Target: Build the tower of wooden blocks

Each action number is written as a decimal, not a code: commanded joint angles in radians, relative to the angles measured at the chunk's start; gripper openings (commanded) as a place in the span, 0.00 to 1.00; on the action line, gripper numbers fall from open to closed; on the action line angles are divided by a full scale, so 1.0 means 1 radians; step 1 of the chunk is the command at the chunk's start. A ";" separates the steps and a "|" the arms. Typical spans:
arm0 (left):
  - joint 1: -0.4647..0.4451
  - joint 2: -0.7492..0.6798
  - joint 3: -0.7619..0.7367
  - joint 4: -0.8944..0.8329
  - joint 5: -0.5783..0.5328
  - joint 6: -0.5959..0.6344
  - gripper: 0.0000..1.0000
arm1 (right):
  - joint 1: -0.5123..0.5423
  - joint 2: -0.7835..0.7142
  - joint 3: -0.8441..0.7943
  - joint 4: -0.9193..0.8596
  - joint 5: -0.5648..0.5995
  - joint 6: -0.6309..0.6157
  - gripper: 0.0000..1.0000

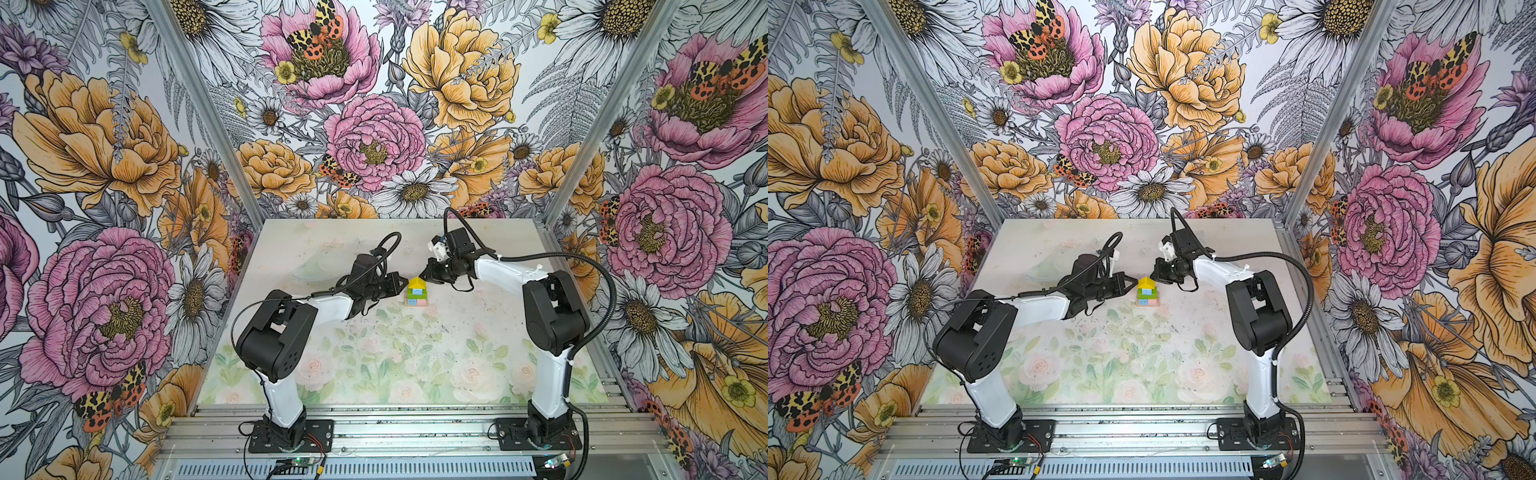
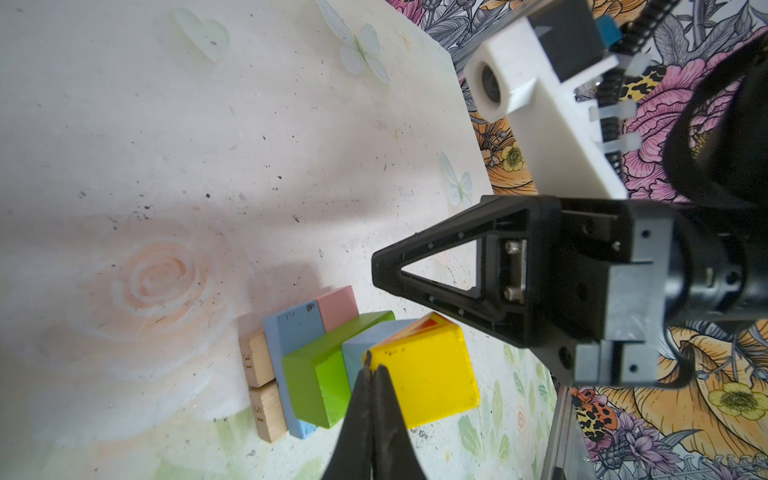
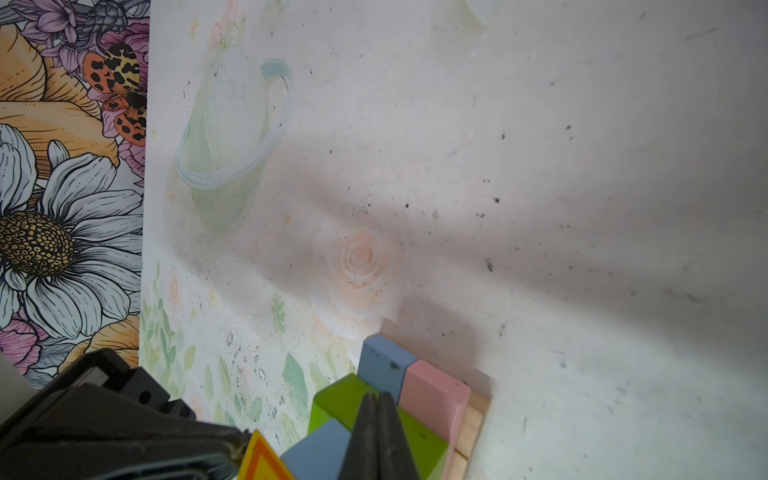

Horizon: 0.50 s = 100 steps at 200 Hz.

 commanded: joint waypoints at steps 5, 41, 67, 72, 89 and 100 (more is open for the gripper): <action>-0.007 0.015 0.022 -0.001 0.021 0.025 0.00 | -0.009 -0.049 -0.009 0.023 0.014 0.001 0.00; -0.009 0.016 0.022 -0.004 0.021 0.025 0.00 | -0.012 -0.049 -0.014 0.027 0.014 0.001 0.00; -0.011 0.016 0.024 -0.005 0.020 0.025 0.00 | -0.013 -0.052 -0.017 0.028 0.014 0.001 0.00; -0.011 0.016 0.024 -0.005 0.021 0.025 0.00 | -0.014 -0.052 -0.019 0.028 0.014 0.001 0.00; -0.011 0.015 0.024 -0.004 0.021 0.025 0.00 | -0.016 -0.053 -0.020 0.030 0.015 0.002 0.00; -0.013 0.015 0.025 -0.004 0.021 0.026 0.00 | -0.017 -0.054 -0.022 0.029 0.015 0.003 0.00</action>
